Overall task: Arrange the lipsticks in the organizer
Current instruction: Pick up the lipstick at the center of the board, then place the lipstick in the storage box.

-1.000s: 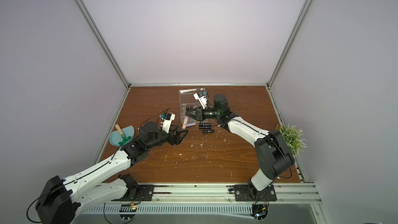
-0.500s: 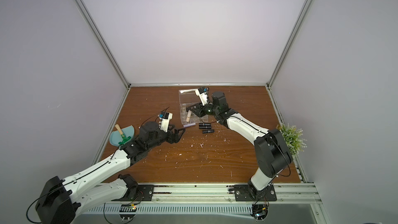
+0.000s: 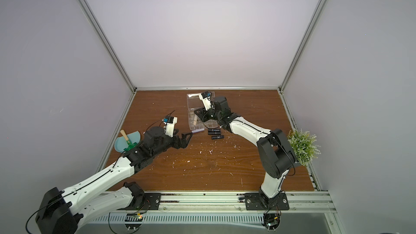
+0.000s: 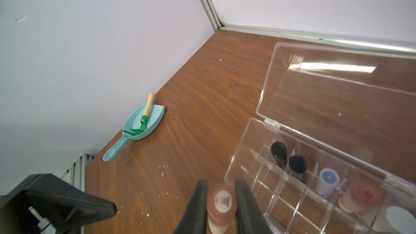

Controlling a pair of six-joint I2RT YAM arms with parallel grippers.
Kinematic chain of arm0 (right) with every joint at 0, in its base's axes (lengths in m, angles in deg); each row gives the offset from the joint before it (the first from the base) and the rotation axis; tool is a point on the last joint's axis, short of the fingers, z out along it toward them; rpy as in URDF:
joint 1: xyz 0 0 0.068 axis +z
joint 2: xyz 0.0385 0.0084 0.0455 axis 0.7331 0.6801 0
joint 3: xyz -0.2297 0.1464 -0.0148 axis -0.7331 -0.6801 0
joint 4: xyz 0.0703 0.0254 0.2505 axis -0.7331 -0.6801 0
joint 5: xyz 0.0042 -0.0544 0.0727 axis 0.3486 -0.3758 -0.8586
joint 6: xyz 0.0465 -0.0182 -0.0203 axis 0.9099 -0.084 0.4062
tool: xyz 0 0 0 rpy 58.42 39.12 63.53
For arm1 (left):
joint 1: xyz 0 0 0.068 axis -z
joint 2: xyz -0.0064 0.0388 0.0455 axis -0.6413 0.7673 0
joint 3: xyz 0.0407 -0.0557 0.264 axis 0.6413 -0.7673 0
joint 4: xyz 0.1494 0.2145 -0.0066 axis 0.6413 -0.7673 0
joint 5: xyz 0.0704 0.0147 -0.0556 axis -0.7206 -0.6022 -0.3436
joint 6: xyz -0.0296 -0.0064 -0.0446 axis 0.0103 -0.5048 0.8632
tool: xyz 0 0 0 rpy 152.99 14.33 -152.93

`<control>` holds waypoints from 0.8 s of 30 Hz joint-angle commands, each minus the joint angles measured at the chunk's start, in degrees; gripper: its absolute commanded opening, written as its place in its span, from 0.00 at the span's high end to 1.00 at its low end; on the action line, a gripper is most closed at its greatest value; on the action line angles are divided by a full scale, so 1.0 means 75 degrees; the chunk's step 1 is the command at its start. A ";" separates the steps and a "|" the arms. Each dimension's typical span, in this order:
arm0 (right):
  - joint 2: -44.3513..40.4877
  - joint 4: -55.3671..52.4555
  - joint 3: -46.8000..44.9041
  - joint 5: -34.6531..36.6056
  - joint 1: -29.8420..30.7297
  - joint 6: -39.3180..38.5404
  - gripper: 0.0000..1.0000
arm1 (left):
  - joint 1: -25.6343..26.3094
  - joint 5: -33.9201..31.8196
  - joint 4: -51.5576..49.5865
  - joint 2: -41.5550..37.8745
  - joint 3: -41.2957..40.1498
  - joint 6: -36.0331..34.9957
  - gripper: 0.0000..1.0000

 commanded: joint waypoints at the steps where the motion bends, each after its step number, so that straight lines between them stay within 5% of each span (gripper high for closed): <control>1: 0.0157 0.0787 0.0360 0.0363 0.0177 -0.0435 0.85 | -0.0110 -0.0346 -0.0099 -0.0306 -0.0039 0.0073 0.00; 24: 0.1501 0.1537 0.1330 0.2060 0.0560 -0.1916 0.83 | -0.0169 -0.0925 -0.0211 -0.0891 -0.0256 -0.0113 0.00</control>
